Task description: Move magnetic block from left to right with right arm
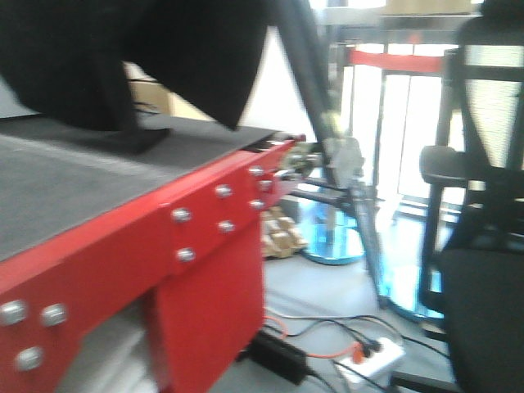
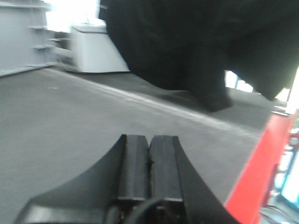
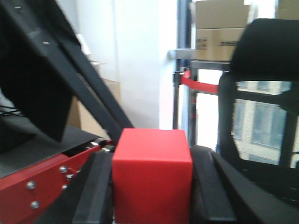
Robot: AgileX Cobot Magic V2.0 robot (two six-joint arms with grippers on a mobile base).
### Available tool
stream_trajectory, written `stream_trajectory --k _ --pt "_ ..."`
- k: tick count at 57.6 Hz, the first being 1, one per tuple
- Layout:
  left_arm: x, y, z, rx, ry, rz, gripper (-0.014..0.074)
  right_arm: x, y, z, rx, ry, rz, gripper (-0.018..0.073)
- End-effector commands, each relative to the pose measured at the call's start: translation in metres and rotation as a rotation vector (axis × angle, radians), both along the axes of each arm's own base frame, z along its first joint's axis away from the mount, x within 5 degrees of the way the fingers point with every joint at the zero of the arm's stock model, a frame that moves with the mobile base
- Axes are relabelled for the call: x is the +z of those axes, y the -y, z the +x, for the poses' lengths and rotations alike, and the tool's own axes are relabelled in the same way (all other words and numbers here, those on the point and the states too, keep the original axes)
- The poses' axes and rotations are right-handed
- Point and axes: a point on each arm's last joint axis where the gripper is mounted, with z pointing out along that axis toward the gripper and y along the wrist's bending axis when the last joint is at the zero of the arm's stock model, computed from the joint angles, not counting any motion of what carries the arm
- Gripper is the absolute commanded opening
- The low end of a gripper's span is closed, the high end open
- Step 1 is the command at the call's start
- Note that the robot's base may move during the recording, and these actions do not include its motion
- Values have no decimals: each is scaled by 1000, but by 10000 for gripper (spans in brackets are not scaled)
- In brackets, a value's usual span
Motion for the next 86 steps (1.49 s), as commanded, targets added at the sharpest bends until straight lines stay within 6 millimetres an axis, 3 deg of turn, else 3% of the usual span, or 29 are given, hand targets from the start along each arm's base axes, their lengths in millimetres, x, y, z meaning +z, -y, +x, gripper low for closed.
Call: stream_trajectory --k 1,86 --pt "6 -2 -1 26 86 -6 -126 16 -1 -1 6 88 -8 278" --pt "6 -3 -1 51 80 -5 -126 16 0 -1 1 84 -8 278"
